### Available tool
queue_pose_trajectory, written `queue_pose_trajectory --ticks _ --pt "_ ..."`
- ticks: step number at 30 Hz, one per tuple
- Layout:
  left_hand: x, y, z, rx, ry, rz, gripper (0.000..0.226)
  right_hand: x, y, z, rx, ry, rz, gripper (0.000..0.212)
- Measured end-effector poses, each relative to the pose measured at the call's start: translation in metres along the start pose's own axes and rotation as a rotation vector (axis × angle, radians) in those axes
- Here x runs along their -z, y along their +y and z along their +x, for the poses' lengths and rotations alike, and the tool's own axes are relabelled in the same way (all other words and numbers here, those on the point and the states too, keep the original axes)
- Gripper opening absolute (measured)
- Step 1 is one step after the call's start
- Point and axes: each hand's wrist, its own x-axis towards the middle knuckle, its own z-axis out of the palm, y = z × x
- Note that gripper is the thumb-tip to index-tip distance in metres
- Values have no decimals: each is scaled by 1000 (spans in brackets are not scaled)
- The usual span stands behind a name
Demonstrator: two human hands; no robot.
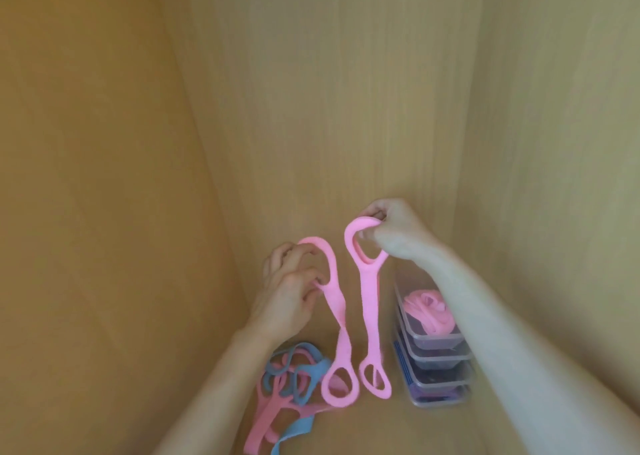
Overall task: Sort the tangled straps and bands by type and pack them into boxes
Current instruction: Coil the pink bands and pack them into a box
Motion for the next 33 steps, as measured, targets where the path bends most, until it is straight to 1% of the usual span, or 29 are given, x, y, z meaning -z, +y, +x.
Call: queue_pose_trajectory --ticks 2,4,7,10,15,17,20,23,25,26,28,30,33 --pt "14 8 11 -38 50 -41 24 3 -4 3 3 2 21 26" --pt "26 14 21 -78 65 -93 26 7 -8 6 11 11 29 27" --pt "40 24 28 -118 43 -133 26 13 -17 14 20 24 33 28" --pt "51 34 34 -158 32 -125 26 20 -25 21 11 26 43 23" --pt "66 49 47 -207 7 -162 25 26 -36 24 -19 -6 106 23" --pt "67 52 52 -207 -22 -169 22 27 -41 24 -45 -51 158 25" --pt "66 52 58 -199 -39 -166 22 28 -46 23 -109 -165 317 25" --pt "64 50 60 -182 -36 -150 21 31 -48 23 -150 -282 453 19" --pt "63 49 61 -184 -39 -137 20 32 -49 23 -218 -345 589 17" --pt "63 49 61 -190 -38 -123 19 32 -49 23 -255 -357 655 19" --pt "62 50 63 -207 -20 -88 18 31 -49 23 -295 -348 705 25" --pt "62 52 65 -214 -6 -45 16 30 -49 21 -299 -337 679 27" --pt "62 55 70 -212 -3 42 15 33 -51 21 -300 -276 622 30"
